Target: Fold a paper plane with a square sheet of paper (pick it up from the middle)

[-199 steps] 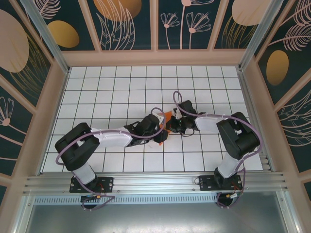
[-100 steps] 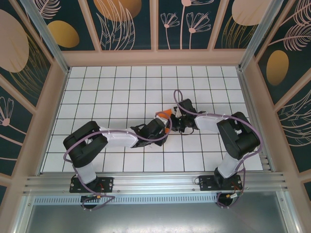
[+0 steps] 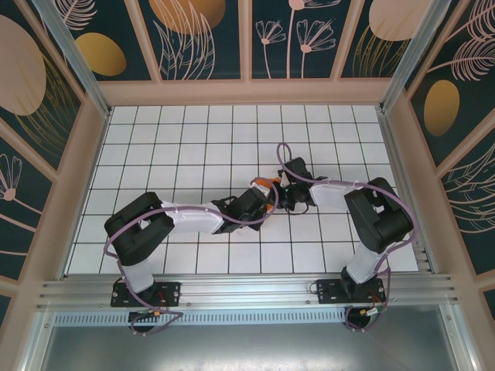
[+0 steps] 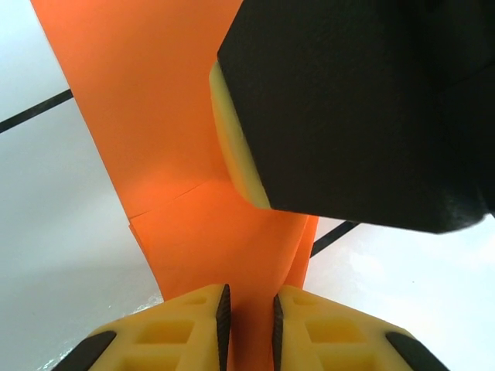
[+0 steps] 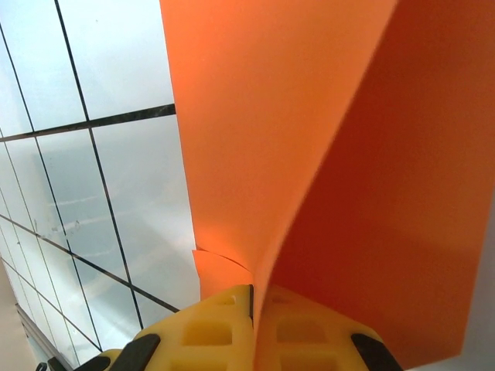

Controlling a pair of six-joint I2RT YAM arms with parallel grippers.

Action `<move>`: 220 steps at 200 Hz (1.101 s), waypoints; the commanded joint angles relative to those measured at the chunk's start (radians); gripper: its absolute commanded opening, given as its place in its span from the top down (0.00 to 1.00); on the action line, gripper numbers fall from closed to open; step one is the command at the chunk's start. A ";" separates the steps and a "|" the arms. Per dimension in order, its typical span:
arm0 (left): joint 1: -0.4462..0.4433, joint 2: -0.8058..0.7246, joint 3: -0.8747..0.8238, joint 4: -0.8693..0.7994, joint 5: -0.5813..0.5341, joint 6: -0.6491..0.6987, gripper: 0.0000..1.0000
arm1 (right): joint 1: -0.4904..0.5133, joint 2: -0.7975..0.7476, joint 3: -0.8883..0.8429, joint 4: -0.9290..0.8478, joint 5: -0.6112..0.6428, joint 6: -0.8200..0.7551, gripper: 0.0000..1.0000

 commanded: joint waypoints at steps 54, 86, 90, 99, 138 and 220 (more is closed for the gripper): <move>-0.011 -0.016 0.025 -0.007 0.007 0.025 0.67 | 0.010 0.014 0.049 -0.029 -0.001 -0.001 0.94; -0.011 -0.046 0.012 0.015 0.011 0.014 0.59 | 0.010 0.016 0.051 -0.032 -0.001 -0.007 0.94; -0.011 -0.052 0.009 0.021 0.009 0.012 0.58 | 0.010 0.016 0.050 -0.033 -0.001 -0.007 0.94; -0.010 -0.060 0.001 0.031 0.011 0.012 0.58 | 0.010 0.016 0.051 -0.033 -0.001 -0.009 0.94; -0.011 -0.030 0.020 0.004 -0.004 0.026 0.65 | 0.010 0.013 0.050 -0.031 -0.003 -0.009 0.94; -0.011 0.000 0.027 -0.011 0.004 0.038 0.81 | 0.010 0.019 0.067 -0.041 -0.006 -0.016 0.94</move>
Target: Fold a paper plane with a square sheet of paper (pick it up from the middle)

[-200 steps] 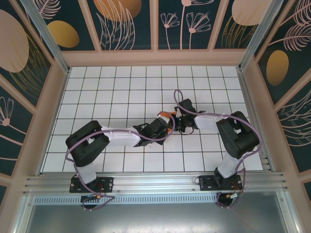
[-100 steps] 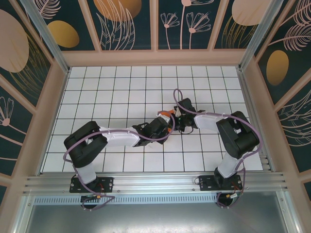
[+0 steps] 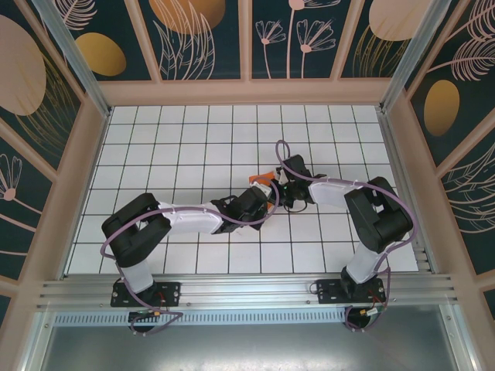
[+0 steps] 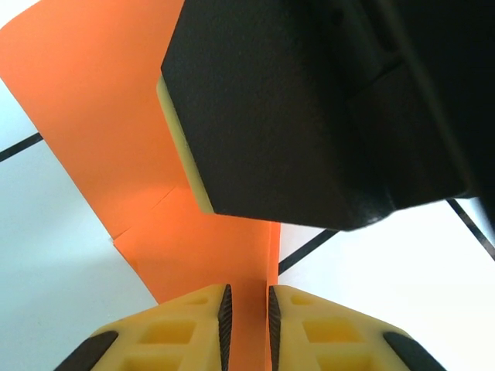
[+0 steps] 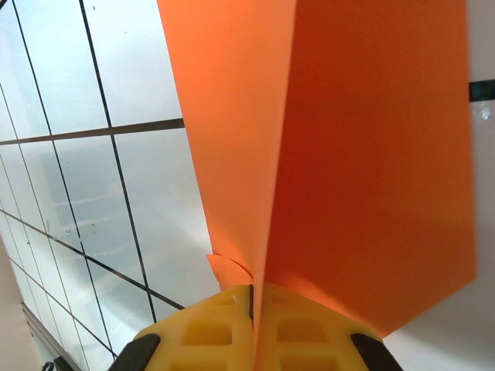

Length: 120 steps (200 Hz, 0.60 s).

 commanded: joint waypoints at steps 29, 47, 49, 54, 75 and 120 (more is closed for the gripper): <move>-0.005 0.028 0.022 0.003 0.021 0.006 0.90 | 0.006 0.017 0.035 -0.023 -0.006 -0.014 0.93; -0.005 0.034 0.017 0.014 0.029 0.001 0.93 | 0.006 0.015 0.038 -0.026 -0.005 -0.014 0.93; -0.005 0.034 0.016 0.016 0.031 -0.001 0.93 | 0.006 0.014 0.038 -0.025 -0.005 -0.014 0.93; -0.005 0.035 0.014 0.019 0.033 -0.005 0.94 | 0.006 0.013 0.038 -0.026 -0.005 -0.015 0.92; -0.005 0.042 -0.001 0.037 0.036 -0.031 0.98 | 0.005 0.003 0.041 -0.035 0.001 -0.021 0.91; -0.003 0.002 -0.078 0.147 0.038 -0.106 1.00 | -0.001 -0.024 0.051 -0.060 0.011 -0.046 0.82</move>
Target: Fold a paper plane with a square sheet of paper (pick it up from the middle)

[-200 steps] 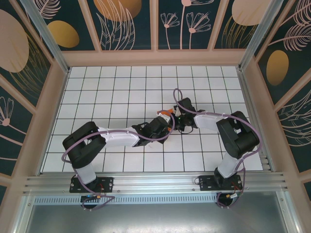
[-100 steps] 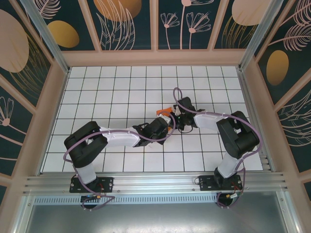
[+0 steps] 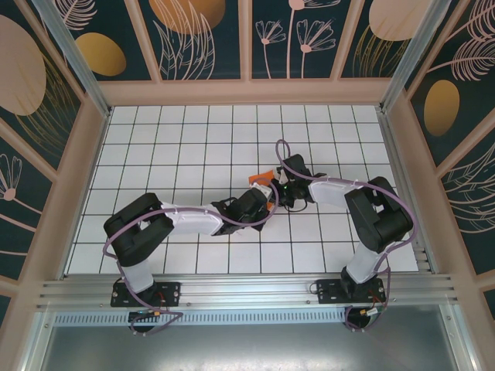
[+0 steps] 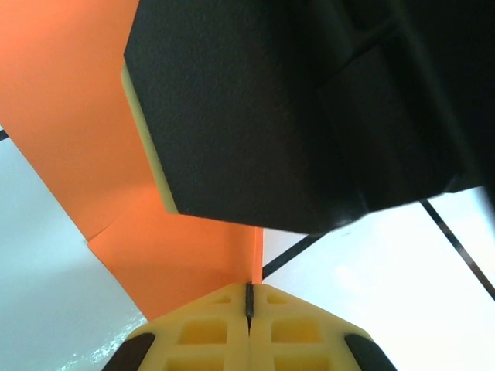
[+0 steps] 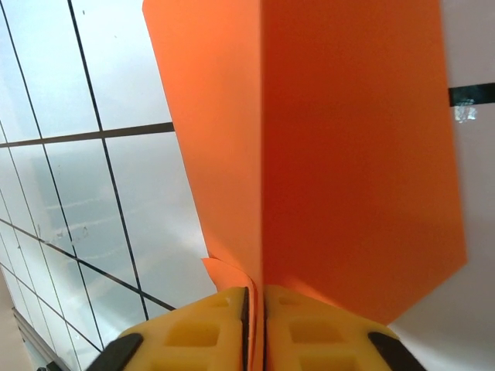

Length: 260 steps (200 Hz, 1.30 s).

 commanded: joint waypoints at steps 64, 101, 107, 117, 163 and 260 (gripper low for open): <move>0.070 -0.070 -0.164 0.253 0.156 -0.148 1.00 | -0.039 -0.088 0.016 -0.045 0.001 -0.062 0.66; 0.114 -0.106 -0.214 0.336 0.249 -0.172 1.00 | -0.051 -0.095 0.012 -0.035 -0.028 -0.081 0.64; 0.118 -0.105 -0.216 0.342 0.258 -0.176 1.00 | -0.052 -0.094 0.014 -0.035 -0.028 -0.081 0.64; 0.125 -0.104 -0.219 0.354 0.272 -0.186 1.00 | -0.053 -0.095 0.015 -0.033 -0.022 -0.080 0.63; 0.169 -0.092 -0.263 0.444 0.351 -0.246 1.00 | -0.058 -0.132 -0.011 -0.005 -0.001 -0.078 0.66; 0.205 -0.053 -0.377 0.670 0.386 -0.388 1.00 | -0.057 -0.174 -0.040 0.071 -0.060 -0.080 0.64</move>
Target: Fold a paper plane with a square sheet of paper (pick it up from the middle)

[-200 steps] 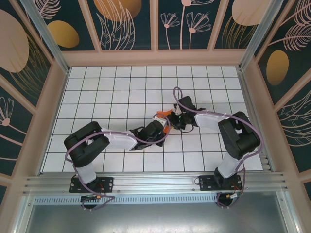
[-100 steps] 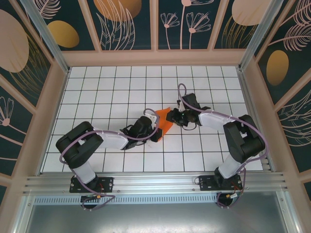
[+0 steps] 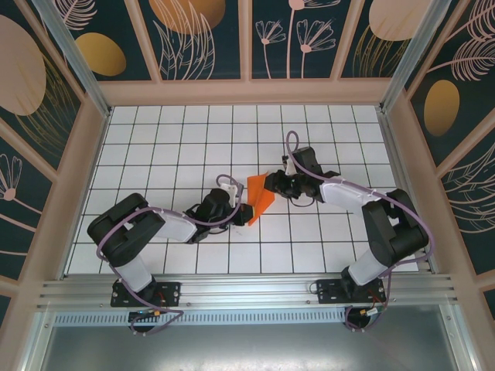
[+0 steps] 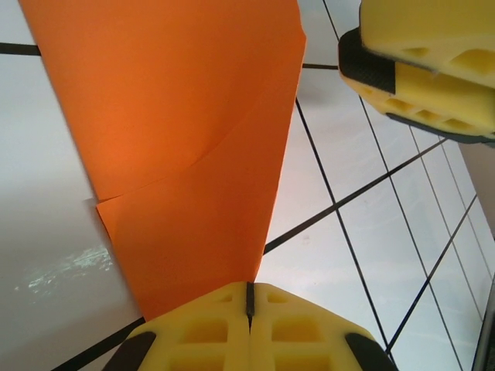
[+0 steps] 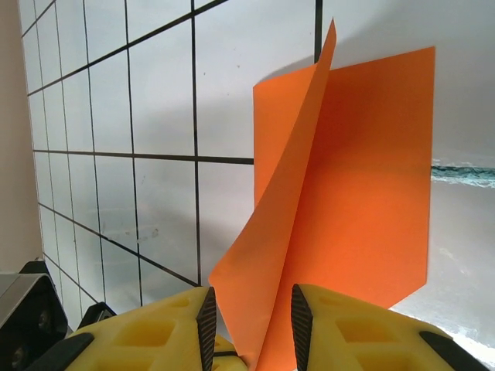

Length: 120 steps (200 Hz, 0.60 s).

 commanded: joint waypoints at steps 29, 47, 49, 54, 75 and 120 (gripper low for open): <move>0.015 0.041 -0.025 0.096 0.016 -0.071 1.00 | 0.000 0.001 0.001 0.031 -0.043 -0.030 0.73; 0.019 0.052 -0.033 0.119 0.019 -0.094 1.00 | 0.013 0.038 0.020 0.035 -0.069 -0.037 0.81; 0.019 0.053 -0.035 0.123 0.019 -0.097 1.00 | 0.015 0.041 0.022 0.034 -0.068 -0.038 0.81; 0.020 0.057 -0.038 0.130 0.022 -0.103 1.00 | 0.019 0.052 0.028 0.033 -0.068 -0.039 0.81; 0.024 0.067 -0.046 0.148 0.025 -0.120 1.00 | 0.042 0.089 0.054 0.034 -0.080 -0.047 0.84; 0.030 0.079 -0.064 0.196 0.038 -0.154 1.00 | 0.063 0.145 0.101 0.016 -0.062 -0.054 0.85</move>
